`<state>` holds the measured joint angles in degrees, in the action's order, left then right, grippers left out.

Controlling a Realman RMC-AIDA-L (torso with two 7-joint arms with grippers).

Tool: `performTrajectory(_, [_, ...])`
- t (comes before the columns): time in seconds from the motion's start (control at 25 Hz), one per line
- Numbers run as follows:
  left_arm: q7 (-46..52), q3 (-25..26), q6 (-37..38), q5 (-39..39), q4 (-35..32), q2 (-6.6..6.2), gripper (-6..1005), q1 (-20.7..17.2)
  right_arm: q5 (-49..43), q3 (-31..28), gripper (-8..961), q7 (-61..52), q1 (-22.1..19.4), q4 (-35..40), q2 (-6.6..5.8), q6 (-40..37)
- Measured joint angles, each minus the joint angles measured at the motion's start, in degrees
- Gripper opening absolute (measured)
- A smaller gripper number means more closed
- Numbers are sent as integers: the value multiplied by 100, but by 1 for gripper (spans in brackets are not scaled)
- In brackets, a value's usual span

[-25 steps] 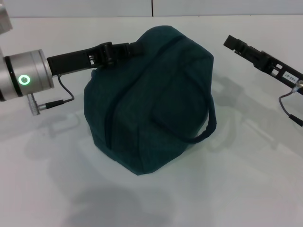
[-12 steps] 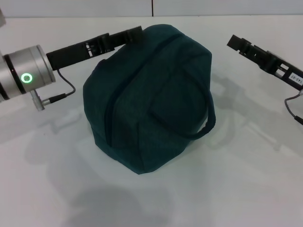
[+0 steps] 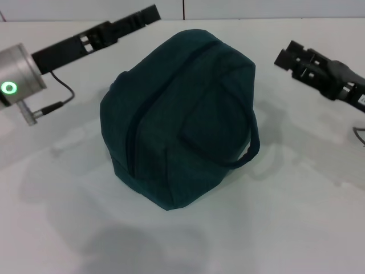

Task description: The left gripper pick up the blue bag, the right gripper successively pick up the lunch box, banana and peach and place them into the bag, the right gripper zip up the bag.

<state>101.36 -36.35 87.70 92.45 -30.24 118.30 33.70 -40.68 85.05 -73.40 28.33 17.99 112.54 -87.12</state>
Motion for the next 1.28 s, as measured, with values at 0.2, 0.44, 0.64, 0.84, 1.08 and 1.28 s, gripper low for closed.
performTrajectory(0.2, [13, -13, 625, -32, -237, -203, 778, -149, -733, -5, 866, 491, 39, 261, -33, -437])
performTrajectory(0.44, [-226, -50, 1599, 208, -559, -468, 874, -448, -1703, -6, 868, 701, 48, 668, 58, -437])
performTrajectory(0.64, [-1074, -64, 2175, 823, -987, -527, 872, -857, -2395, -6, 866, 1366, 4, 826, 216, -416])
performTrajectory(0.84, [-2108, -379, 2447, 1241, -1057, -453, 866, -1121, -2855, 35, 864, 1718, 46, 834, 276, -377])
performTrajectory(1.08, [-2380, -503, 2474, 1260, -1034, -393, 863, -1272, -3017, 109, 862, 1744, 51, 793, 291, -228])
performTrajectory(1.28, [-2385, -505, 2545, 1267, -1034, -404, 861, -1371, -3021, 129, 861, 1763, 42, 791, 295, -180])
